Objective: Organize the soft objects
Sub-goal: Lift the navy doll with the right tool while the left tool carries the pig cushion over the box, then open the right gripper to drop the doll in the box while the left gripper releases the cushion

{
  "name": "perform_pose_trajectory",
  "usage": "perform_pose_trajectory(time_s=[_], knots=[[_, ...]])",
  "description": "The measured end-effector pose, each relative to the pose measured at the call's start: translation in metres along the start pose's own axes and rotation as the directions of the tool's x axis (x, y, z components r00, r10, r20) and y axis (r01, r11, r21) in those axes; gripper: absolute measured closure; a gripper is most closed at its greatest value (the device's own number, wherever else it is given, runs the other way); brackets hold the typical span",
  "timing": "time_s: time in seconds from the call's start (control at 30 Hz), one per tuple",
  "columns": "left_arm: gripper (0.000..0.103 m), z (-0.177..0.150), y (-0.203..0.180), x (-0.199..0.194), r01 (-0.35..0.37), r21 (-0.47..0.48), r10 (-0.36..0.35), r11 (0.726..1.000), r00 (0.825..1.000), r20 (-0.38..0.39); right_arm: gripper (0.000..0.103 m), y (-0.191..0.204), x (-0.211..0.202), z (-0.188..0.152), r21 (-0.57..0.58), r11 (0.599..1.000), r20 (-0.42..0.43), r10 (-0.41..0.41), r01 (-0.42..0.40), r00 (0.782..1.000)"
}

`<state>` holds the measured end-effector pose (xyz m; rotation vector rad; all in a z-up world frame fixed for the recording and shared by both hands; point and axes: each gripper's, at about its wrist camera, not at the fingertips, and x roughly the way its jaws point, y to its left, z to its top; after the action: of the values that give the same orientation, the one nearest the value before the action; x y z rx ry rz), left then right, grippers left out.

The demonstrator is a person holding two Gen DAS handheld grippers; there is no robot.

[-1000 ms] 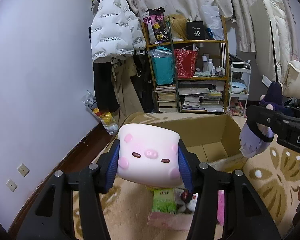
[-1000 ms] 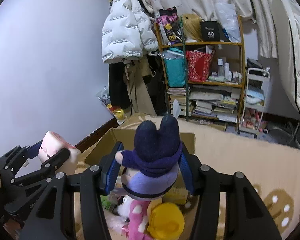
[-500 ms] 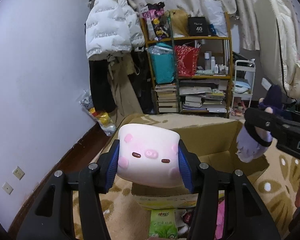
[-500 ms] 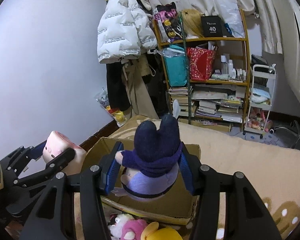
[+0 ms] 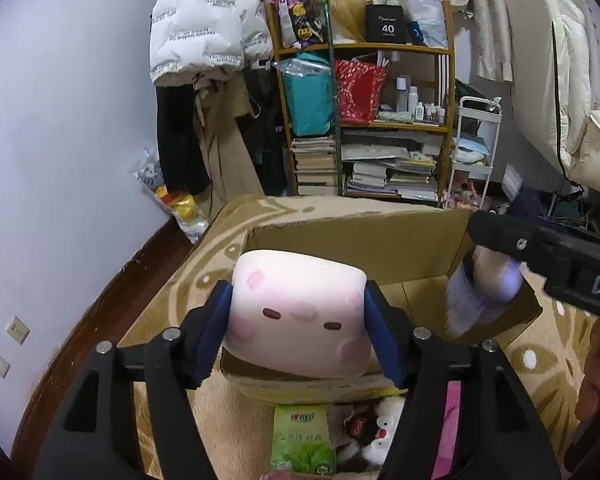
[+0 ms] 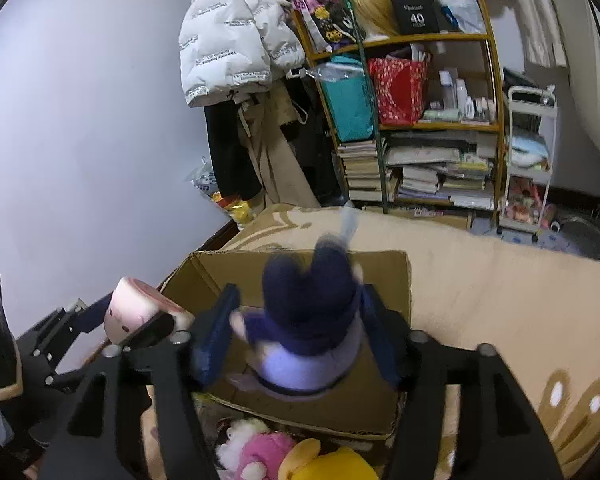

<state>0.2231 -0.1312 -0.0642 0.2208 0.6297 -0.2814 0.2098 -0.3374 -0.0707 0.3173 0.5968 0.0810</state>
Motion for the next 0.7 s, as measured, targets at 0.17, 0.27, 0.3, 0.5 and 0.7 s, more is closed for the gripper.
perform_pose_trajectory(time_s=[0.17, 0.27, 0.3, 0.5, 0.7], knots=[[0.024, 0.000, 0.003, -0.005, -0.008, 0.003, 0.008, 1.000, 1.000, 0.007, 0.001, 0.000, -0.008, 0.000, -0.008, 0.999, 0.014, -0.047, 0.047, 0.999], [0.016, 0.002, 0.005, -0.016, -0.010, 0.017, 0.009, 1.000, 0.999, 0.036, 0.000, 0.001, -0.012, 0.002, -0.015, 0.998, 0.010, -0.060, 0.060, 0.998], [0.015, 0.003, 0.006, -0.018, -0.009, 0.015, 0.008, 1.000, 0.999, 0.036, 0.000, 0.001, -0.013, 0.003, -0.012, 0.998, 0.006, -0.062, 0.062, 0.998], [0.013, 0.002, 0.014, -0.029, -0.011, -0.024, 0.011, 1.000, 1.000, 0.000, 0.000, -0.001, -0.020, 0.003, 0.017, 0.998, -0.023, -0.061, 0.061, 0.998], [0.012, -0.006, 0.023, -0.050, -0.026, -0.062, 0.025, 0.998, 0.999, -0.026, 0.000, 0.003, -0.032, -0.006, 0.030, 0.997, -0.037, -0.068, 0.069, 0.997]])
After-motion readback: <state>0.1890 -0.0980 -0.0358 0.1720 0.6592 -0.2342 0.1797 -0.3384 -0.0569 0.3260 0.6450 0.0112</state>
